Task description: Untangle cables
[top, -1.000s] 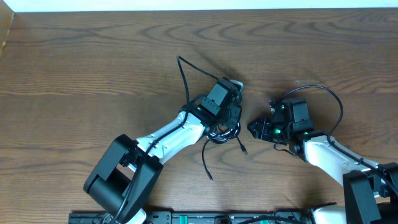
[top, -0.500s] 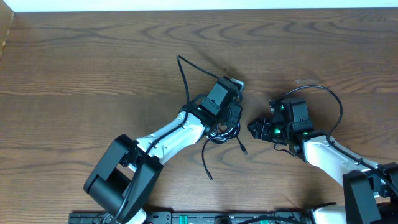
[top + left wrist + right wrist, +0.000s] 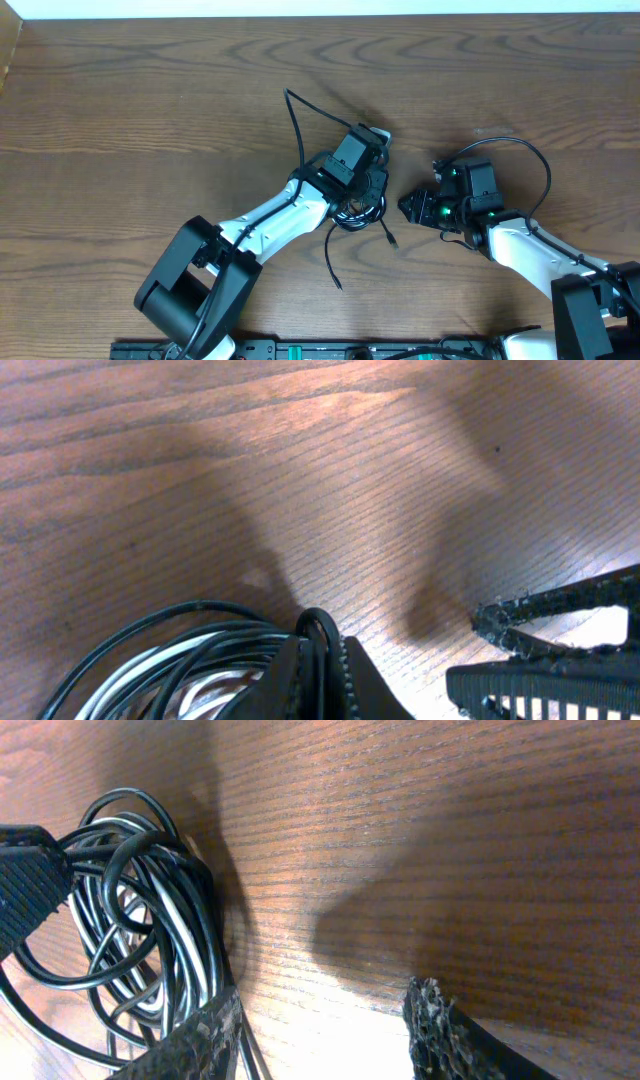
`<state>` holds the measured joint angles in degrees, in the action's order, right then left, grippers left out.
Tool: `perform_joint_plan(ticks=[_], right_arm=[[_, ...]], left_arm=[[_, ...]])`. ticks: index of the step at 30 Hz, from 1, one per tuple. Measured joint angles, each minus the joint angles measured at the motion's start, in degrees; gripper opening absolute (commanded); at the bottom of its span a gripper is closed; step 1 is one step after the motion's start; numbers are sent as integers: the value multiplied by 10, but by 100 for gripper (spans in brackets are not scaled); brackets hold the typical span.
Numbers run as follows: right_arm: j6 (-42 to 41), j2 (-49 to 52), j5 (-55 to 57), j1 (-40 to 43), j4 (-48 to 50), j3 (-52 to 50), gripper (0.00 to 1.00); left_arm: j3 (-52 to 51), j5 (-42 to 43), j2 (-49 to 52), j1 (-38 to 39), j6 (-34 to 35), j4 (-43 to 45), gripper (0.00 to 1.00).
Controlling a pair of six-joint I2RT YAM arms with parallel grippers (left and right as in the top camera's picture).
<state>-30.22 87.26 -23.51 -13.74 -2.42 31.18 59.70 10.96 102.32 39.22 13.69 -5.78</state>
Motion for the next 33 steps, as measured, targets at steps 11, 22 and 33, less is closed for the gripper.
perform_joint_plan(ticks=[11, 22, 33], right_arm=[[-4, 0, 2, 0, 0, 0, 48], [-8, 0, 4, 0, -1, 0, 47], [-8, 0, 4, 0, -2, 0, 47]], left_arm=[[0, -4, -3, 0, -1, -11, 7], [0, 139, -3, -52, -42, -23, 8], [0, 475, -3, -167, -124, -52, 7]])
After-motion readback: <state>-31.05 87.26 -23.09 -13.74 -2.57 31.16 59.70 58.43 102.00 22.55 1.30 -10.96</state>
